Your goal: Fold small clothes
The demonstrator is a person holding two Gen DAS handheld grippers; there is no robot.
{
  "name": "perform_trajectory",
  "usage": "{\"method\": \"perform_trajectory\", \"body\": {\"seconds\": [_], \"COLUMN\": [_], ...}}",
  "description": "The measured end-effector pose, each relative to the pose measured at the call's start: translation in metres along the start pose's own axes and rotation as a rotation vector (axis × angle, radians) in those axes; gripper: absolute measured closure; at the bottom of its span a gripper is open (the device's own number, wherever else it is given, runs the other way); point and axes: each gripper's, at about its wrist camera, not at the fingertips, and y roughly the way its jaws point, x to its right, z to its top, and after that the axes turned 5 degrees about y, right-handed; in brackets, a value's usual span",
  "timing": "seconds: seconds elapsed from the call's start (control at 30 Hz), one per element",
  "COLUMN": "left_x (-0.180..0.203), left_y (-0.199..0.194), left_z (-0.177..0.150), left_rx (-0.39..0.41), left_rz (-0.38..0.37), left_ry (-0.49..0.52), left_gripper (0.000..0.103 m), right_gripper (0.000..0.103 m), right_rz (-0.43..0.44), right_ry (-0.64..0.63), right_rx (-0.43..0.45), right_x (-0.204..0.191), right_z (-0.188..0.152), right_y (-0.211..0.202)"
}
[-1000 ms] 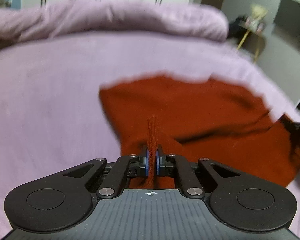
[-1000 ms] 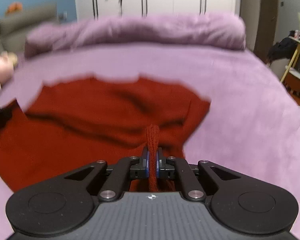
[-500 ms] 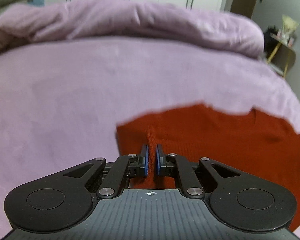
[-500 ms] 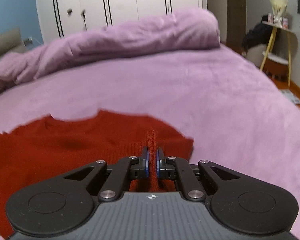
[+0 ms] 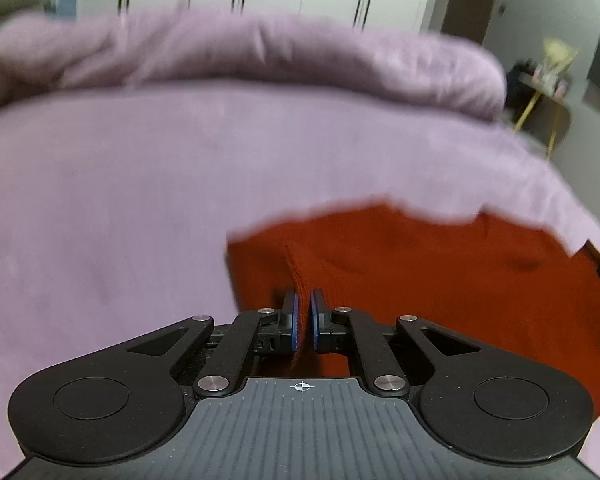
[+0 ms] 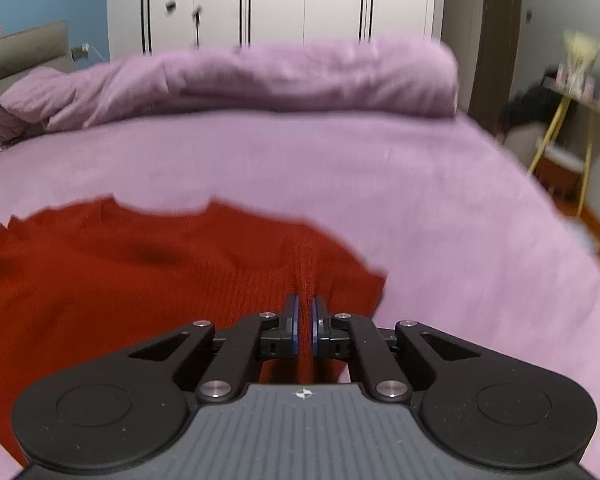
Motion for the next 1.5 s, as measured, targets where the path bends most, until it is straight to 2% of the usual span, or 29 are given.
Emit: {"method": "perform_trajectory", "body": {"seconds": [0.07,0.17,0.33,0.4,0.47,0.53,0.57,0.63,0.7,0.73,0.83,0.9,1.03,1.1,1.23,1.33,1.43,1.5], "left_x": [-0.002,-0.004,0.009,0.015,0.020,0.025,0.028,0.040,0.060,0.068,0.088,0.091,0.091,0.084,0.070,0.070,0.069,0.068], "left_y": [-0.015,-0.015,0.019,0.045,0.072,0.088,0.087,0.080,0.084,0.089,0.108,0.118,0.142,0.143,0.147,0.145,0.144,0.143], "left_z": [0.018,0.046,0.072,0.074,0.070,0.062,0.055,0.044,0.037,0.036,0.036,0.035,0.029,0.021,0.021,0.020,0.019,0.019], "left_rx": [0.077,0.138,0.182,0.158,0.075,-0.013,-0.024,0.009,0.002,-0.005,-0.004,0.007,-0.008,0.005,0.020,0.026,0.025,0.029], "left_rz": [0.021,0.057,0.200,0.255,0.305,0.329,0.330,0.237,0.135,0.109,0.114,0.135,0.172,0.185,0.158,0.154,0.146,0.138], "left_ry": [-0.017,-0.047,-0.013,0.005,0.022,0.002,-0.030,-0.054,-0.042,-0.034,0.006,0.008,0.016,0.020,-0.033,-0.027,-0.033,-0.030], "left_gripper": [0.095,0.095,0.095,0.095,0.093,0.093,0.094,0.089,0.086,0.085,0.078,0.073,0.071,0.067,0.066,0.066,0.065,0.062], "right_gripper": [0.098,0.098,0.099,0.099,0.099,0.097,0.097,0.097,0.097,0.097,0.097,0.096,0.097,0.097,0.097,0.097,0.097,0.093], "right_rz": [-0.001,-0.030,-0.132,-0.150,-0.195,-0.236,-0.221,-0.116,0.026,0.085,0.246,0.266,0.155,0.089,-0.051,-0.084,-0.092,-0.101], "right_ry": [0.005,0.004,0.043,0.062,0.064,0.090,0.110,0.122,0.064,0.033,-0.039,-0.092,-0.115,-0.085,0.004,0.079,0.117,0.084], "right_rx": [0.067,0.122,0.127,0.103,0.083,0.025,0.017,0.020,0.008,0.010,-0.003,-0.026,-0.045,-0.036,-0.037,-0.026,-0.009,-0.005], "right_x": [-0.002,-0.009,-0.012,-0.009,-0.008,-0.006,-0.006,-0.016,-0.043,-0.059,-0.108,-0.133,-0.132,-0.113,-0.056,-0.024,-0.016,-0.021], "right_z": [0.015,0.039,0.062,0.062,0.057,0.048,0.043,0.030,0.020,0.016,0.010,0.007,0.003,0.005,0.014,0.019,0.016,0.015], "right_y": [-0.009,-0.002,0.046,0.066,0.084,0.095,0.093,0.083,0.080,0.079,0.087,0.102,0.132,0.141,0.154,0.162,0.162,0.161]}}
